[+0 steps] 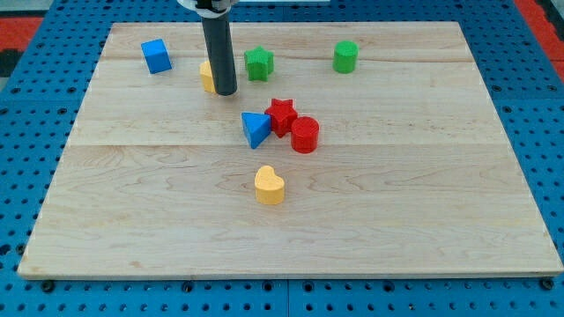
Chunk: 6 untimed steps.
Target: Slightly push the red star towards the left along with blue triangle
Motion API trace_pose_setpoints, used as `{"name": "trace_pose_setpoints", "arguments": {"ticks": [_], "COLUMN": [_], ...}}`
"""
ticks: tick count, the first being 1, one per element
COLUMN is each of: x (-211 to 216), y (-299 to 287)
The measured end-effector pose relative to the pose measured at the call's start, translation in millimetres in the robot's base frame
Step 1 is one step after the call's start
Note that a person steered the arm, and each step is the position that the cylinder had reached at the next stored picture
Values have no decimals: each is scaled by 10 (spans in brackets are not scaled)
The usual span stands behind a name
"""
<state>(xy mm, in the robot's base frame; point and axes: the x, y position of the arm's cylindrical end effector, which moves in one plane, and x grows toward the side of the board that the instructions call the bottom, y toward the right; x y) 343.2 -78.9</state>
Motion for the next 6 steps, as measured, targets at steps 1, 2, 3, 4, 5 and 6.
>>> {"name": "trace_pose_setpoints", "arguments": {"ticks": [1, 2, 3, 4, 5, 6], "x": [173, 426, 556, 569, 569, 569], "y": [869, 1266, 1217, 809, 827, 835]}}
